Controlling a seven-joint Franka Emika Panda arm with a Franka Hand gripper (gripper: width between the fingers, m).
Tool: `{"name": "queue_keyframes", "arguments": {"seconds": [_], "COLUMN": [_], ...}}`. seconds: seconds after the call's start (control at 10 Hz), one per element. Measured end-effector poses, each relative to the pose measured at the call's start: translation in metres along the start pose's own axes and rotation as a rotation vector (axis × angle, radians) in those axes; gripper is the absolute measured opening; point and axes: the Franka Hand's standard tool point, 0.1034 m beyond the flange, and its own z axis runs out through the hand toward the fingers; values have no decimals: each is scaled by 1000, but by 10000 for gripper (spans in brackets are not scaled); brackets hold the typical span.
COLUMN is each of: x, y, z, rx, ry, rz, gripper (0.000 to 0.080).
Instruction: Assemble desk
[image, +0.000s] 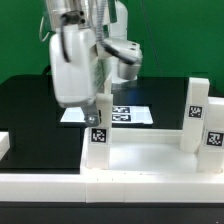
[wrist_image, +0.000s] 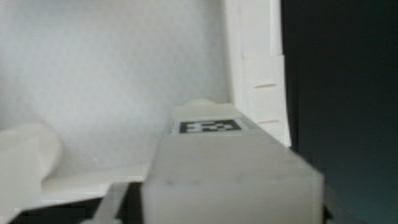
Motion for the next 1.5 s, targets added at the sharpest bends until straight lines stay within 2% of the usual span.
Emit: {"name": "queue_keyframes", "arguments": {"seconds": [0.4,0.5,0.7,0.8,1.0,1.5], "x": [2,2,0,-9,-21,-20], "y": [2,2,1,-4,-13,-11], "z": [2,2,1,-19,-63,-56], "rx": [4,3,6,30,81,72], "ry": [17,17,16,0,-41,-45], "rz": [67,66,64,52,46,47], "gripper": [295,334,607,636,647,648]}}
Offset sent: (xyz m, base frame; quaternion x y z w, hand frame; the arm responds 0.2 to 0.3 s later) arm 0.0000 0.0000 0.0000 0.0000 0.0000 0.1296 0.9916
